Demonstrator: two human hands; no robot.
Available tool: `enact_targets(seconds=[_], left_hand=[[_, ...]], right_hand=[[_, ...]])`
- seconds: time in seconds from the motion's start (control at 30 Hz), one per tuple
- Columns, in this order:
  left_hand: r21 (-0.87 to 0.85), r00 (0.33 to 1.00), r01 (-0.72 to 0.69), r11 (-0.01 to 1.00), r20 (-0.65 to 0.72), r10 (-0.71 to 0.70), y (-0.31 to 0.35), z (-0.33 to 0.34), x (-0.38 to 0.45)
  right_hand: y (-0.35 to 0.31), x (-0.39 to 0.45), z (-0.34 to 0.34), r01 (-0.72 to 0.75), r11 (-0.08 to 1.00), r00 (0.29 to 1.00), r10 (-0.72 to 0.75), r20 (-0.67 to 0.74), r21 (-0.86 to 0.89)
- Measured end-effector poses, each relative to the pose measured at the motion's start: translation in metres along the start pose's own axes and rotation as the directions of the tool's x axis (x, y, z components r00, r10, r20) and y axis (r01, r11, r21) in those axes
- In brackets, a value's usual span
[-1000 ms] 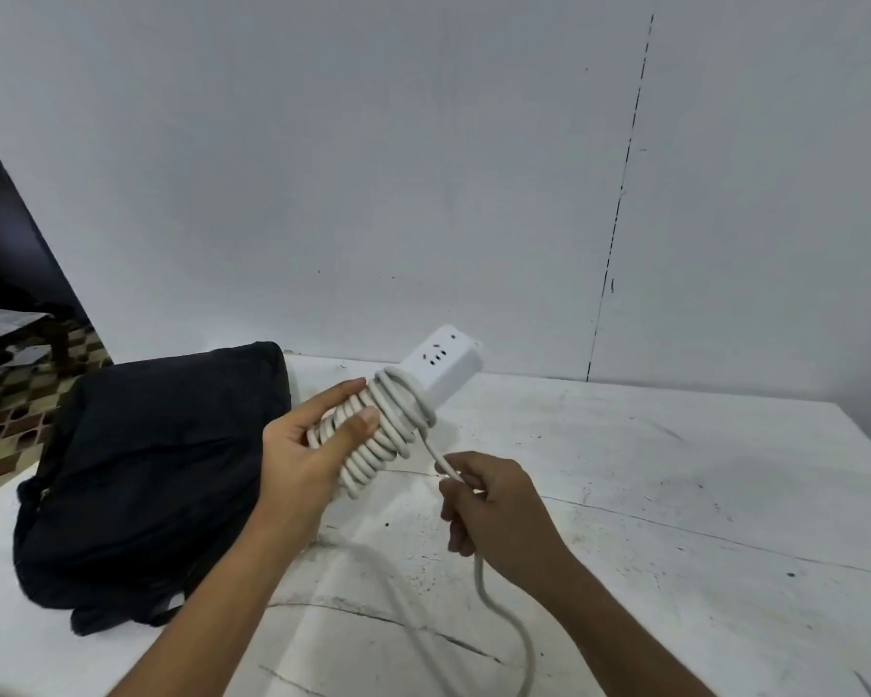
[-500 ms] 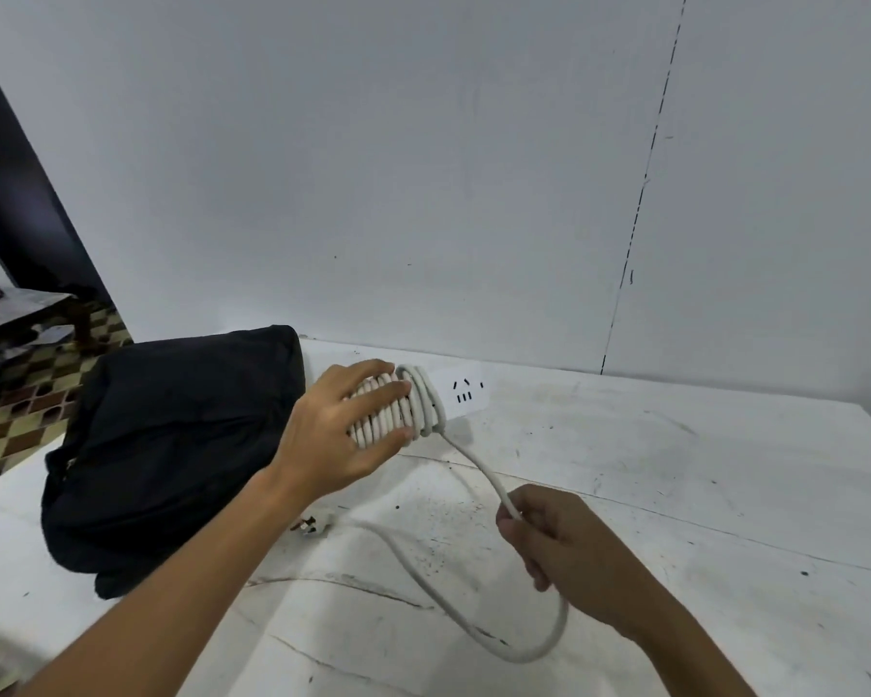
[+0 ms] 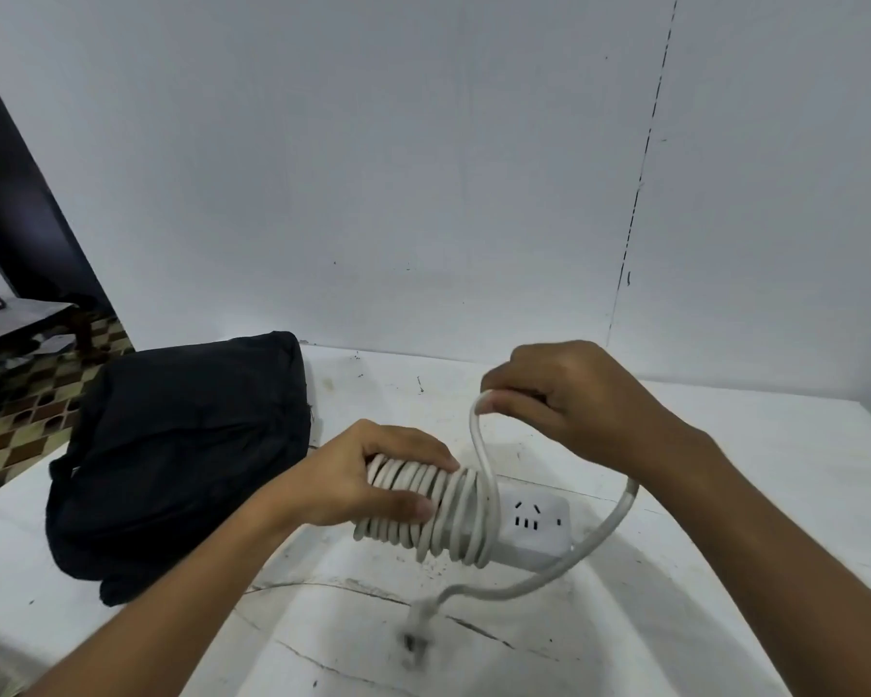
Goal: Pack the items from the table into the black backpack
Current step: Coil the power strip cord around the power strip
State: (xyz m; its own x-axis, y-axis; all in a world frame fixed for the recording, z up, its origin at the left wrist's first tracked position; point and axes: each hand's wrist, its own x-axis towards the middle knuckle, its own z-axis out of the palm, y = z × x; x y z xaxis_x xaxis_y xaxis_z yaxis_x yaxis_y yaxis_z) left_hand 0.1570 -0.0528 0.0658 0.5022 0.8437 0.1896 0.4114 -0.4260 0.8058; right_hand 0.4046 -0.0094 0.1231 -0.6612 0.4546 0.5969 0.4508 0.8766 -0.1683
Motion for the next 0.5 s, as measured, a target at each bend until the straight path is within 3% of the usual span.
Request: enact_targets(seconds=[0.07,0.13,0.23,0.3,0.37,0.5], left_hand=[[-0.183,0.999,-0.016,0.983,-0.031,0.010,-0.002,0.000,-0.002],[-0.425,0.995,-0.028,0.905,-0.096,-0.014,-0.010,0.002,-0.003],[-0.715,0.984,-0.087,0.694,-0.169,-0.051,-0.014,0.004,-0.002],[-0.767,0.970,-0.135,0.627,-0.231,-0.075,-0.008,0.007,-0.001],[-0.787,0.942,-0.163,0.595,-0.303,-0.143,-0.001,0.009,0.003],[-0.721,0.840,-0.199,0.664,-0.474,-0.263,0.002,0.005,0.011]], right_hand=[[0.004,0.008,0.005,-0.156,0.948,0.988,0.154,0.027,0.278],[0.008,0.011,0.012,-0.294,0.795,0.949,0.307,0.067,0.531],[0.010,0.009,0.030,-0.342,0.752,0.924,0.377,0.058,0.563],[0.007,0.005,0.047,-0.399,0.695,0.887,0.458,0.059,0.598],[-0.003,0.001,0.059,-0.427,0.569,0.840,0.537,0.075,0.703],[-0.024,-0.010,0.076,-0.442,0.425,0.822,0.544,0.167,0.790]])
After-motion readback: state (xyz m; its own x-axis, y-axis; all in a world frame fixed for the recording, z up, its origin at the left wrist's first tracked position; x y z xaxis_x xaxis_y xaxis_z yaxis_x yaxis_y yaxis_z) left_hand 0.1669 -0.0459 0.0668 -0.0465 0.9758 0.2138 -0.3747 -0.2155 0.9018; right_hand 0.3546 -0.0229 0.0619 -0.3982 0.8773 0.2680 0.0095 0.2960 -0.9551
